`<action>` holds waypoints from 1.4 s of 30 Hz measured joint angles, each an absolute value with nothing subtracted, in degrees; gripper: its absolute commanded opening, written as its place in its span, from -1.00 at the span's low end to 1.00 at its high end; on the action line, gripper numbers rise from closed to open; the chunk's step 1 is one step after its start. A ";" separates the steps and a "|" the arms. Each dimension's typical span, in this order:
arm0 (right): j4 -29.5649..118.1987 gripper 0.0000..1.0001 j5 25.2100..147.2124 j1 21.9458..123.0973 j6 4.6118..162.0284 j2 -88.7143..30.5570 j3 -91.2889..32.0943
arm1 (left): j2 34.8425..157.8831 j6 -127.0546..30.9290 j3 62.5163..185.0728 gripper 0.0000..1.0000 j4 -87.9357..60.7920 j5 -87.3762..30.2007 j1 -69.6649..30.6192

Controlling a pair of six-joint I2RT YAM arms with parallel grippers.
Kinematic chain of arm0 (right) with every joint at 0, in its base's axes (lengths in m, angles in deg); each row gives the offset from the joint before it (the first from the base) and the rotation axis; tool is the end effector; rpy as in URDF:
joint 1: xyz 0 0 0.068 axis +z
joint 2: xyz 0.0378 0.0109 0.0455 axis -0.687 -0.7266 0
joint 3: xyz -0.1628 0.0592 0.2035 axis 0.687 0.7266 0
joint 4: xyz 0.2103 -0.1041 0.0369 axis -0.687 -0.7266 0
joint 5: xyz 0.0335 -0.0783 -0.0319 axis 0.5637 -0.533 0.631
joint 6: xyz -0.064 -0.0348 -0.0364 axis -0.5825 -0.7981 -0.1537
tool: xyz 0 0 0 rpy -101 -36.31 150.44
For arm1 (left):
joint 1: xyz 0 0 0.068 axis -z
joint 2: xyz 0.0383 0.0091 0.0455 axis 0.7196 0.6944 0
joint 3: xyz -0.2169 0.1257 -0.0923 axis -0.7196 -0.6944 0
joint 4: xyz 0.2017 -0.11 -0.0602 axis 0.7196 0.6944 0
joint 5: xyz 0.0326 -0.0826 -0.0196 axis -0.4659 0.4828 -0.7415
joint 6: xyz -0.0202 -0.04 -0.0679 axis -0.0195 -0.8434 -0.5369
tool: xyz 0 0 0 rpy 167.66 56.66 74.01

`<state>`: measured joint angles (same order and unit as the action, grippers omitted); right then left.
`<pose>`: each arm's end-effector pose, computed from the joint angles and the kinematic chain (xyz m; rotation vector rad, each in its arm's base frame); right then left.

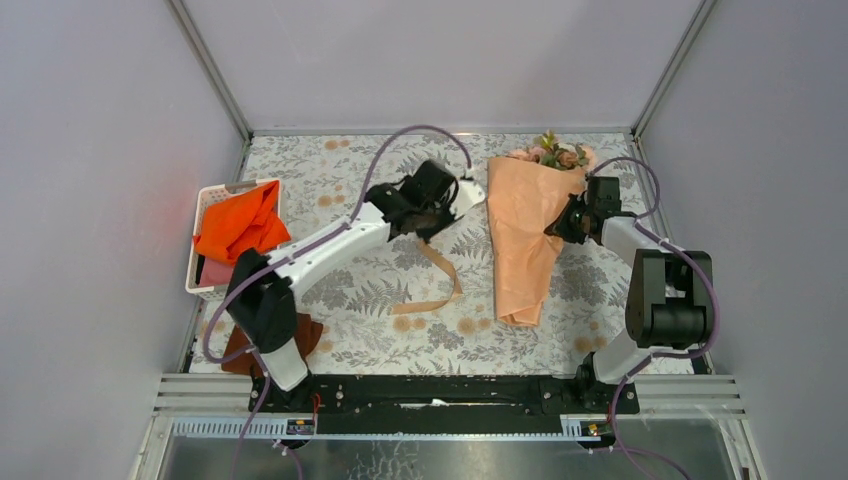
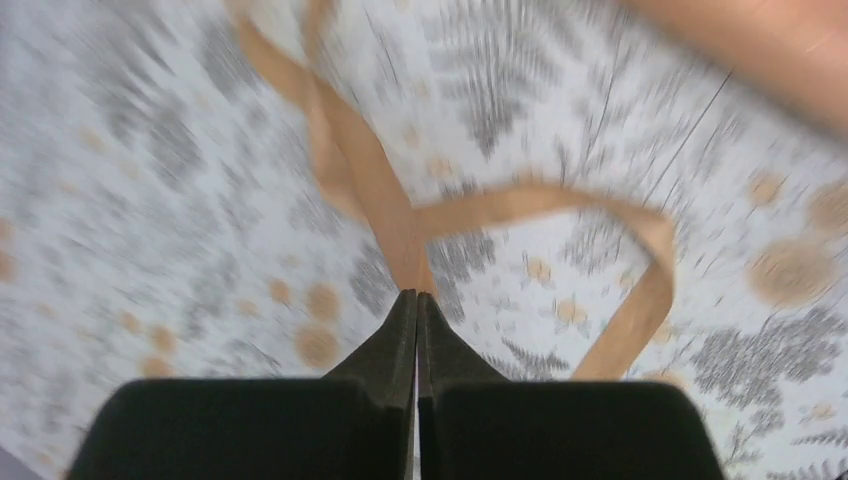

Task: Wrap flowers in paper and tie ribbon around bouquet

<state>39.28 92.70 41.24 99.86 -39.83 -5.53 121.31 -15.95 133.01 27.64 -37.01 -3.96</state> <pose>0.3340 0.0047 0.1733 0.4103 2.3555 0.4689 0.2747 -0.2477 0.2302 1.3448 2.2141 -0.1346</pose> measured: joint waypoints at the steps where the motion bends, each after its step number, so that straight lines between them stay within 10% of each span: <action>1: 39.20 -1.00 92.70 40.70 99.90 -40.31 -5.97 | 120.15 -15.75 136.24 -1.00 27.60 -37.25 -3.37; 20: 30.89 -1.00 93.20 36.87 99.44 -54.54 -33.21 | 139.15 -3.51 171.52 -1.00 35.19 -22.92 40.37; 21: 30.56 -1.00 93.51 36.87 99.31 -54.69 -33.27 | 140.04 -3.27 171.81 -0.92 35.08 -22.96 40.35; 24: 29.82 -1.00 95.19 36.85 99.01 -55.04 -33.29 | 142.03 -2.48 171.89 0.75 33.98 -23.83 38.47; 25: 29.75 -1.00 95.78 36.85 98.96 -55.06 -33.29 | 142.43 -2.73 171.59 0.95 33.28 -24.34 37.26; 42: 31.57 -1.00 99.02 36.87 99.09 -55.06 -30.08 | 116.26 -6.03 128.62 0.97 26.95 -28.97 9.92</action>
<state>31.57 99.02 36.87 99.09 -55.06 -30.08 116.26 -6.03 128.62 26.95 -28.97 9.92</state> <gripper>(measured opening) 0.034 0.986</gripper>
